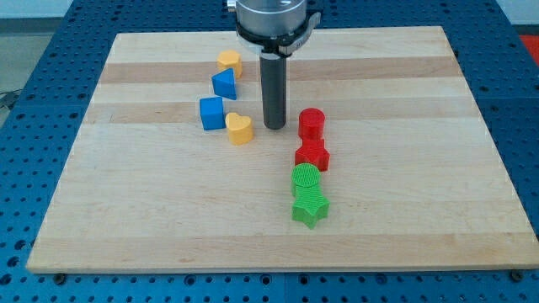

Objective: Slightly push the yellow heart to the bottom right of blue cube

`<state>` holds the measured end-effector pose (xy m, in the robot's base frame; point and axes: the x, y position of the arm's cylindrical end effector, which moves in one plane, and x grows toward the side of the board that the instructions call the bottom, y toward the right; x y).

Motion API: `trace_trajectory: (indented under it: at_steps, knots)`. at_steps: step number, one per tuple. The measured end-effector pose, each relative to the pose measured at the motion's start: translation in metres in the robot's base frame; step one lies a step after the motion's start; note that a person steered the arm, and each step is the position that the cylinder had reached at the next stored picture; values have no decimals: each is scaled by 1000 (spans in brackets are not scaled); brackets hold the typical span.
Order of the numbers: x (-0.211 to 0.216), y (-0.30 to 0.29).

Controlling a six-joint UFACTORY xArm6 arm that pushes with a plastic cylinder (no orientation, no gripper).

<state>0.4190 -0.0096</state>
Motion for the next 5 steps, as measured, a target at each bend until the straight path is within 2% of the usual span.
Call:
trace_trajectory:
  at_steps: [5]
  knots:
    - [5,-30]
